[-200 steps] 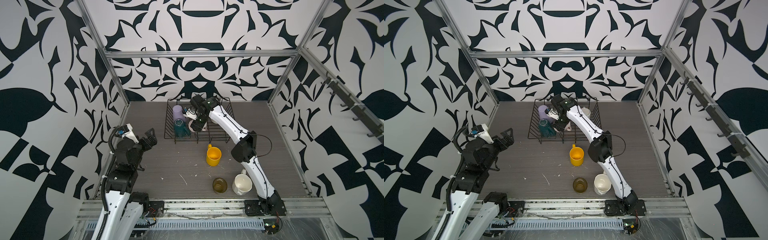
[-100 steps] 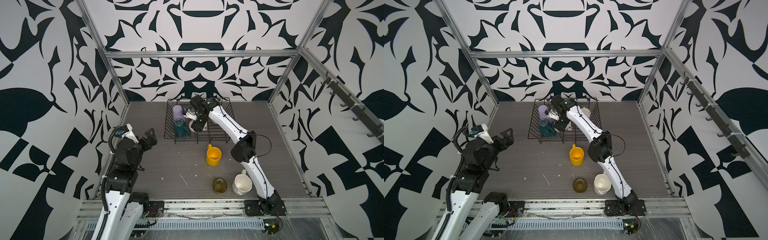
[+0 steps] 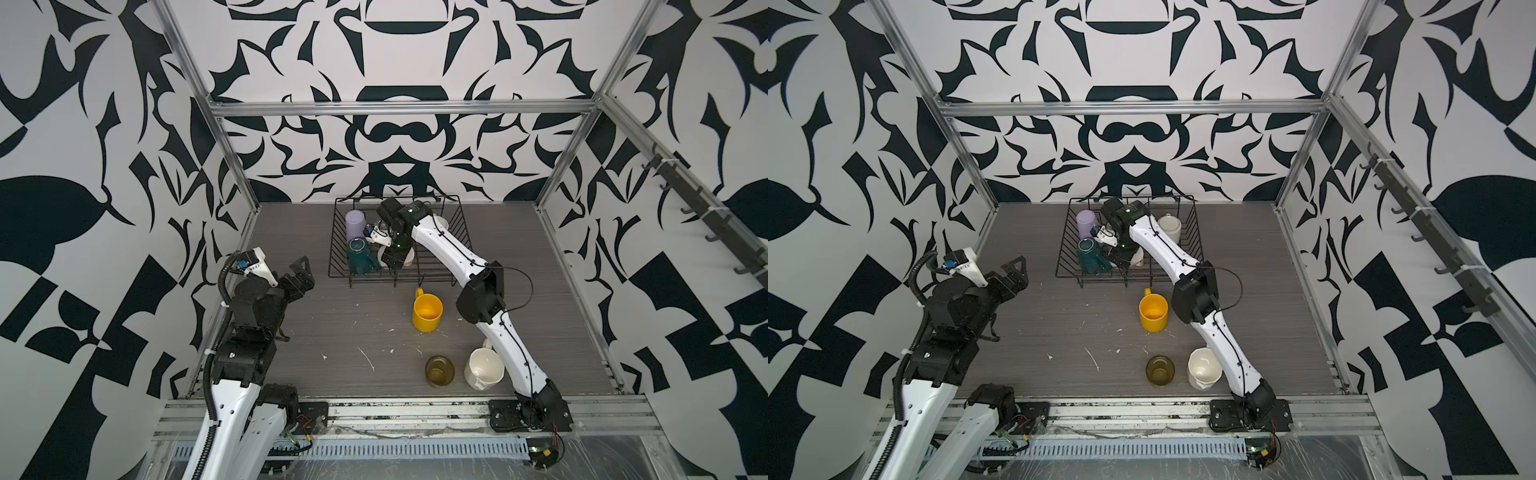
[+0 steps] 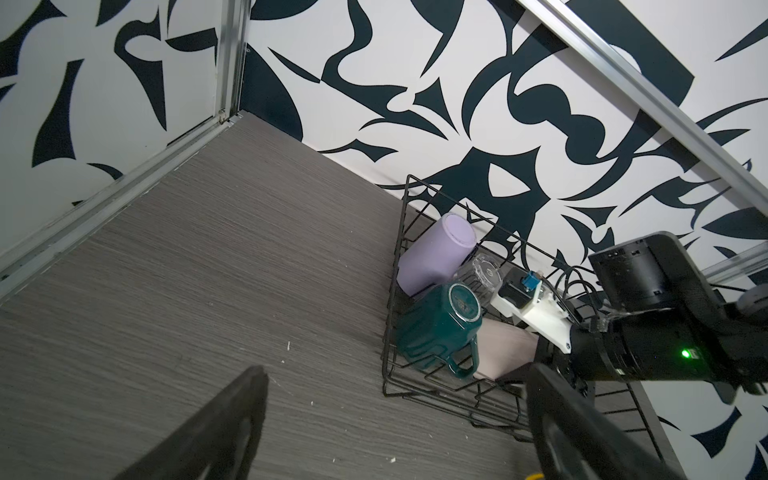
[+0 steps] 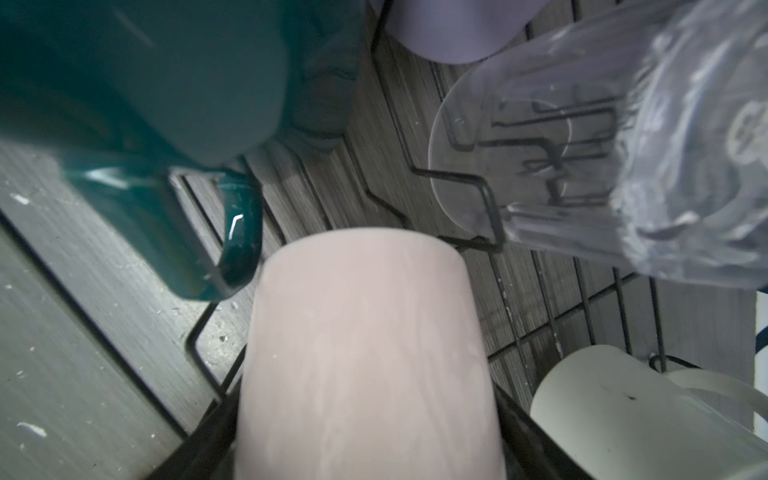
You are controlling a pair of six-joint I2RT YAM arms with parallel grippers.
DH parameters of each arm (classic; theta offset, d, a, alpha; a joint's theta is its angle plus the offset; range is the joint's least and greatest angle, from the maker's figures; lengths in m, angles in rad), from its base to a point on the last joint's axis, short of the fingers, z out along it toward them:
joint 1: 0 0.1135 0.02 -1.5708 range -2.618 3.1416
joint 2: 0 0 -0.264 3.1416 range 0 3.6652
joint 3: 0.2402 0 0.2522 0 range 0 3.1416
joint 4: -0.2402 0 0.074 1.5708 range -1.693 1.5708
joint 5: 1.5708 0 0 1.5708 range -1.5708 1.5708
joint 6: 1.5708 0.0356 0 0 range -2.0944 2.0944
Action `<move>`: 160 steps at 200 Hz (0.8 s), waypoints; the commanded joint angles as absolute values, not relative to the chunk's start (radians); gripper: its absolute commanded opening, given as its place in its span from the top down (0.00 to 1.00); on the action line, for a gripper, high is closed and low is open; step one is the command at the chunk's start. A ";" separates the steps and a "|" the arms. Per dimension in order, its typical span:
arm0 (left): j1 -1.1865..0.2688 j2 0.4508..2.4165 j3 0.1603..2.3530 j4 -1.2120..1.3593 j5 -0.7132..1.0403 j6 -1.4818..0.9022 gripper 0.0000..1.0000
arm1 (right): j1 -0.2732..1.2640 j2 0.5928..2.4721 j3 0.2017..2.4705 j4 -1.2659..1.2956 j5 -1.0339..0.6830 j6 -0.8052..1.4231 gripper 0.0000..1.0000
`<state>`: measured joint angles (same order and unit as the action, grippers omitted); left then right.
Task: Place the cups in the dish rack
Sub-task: 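Lower the pink mug upside down into the rack while the left arm withdraws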
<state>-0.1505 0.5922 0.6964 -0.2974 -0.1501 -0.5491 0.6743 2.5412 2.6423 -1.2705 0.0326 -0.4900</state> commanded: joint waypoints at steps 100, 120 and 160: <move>-0.147 0.603 0.684 -0.298 -0.157 -0.557 0.01 | 0.680 2.501 2.658 -1.205 -0.002 -0.448 0.71; -0.147 0.604 0.688 -0.298 -0.156 -0.557 0.00 | 0.680 2.485 2.640 -1.191 -0.029 -0.432 0.58; -0.147 0.597 0.689 -0.300 -0.156 -0.557 0.01 | 0.680 2.477 2.627 -1.177 -0.043 -0.395 0.47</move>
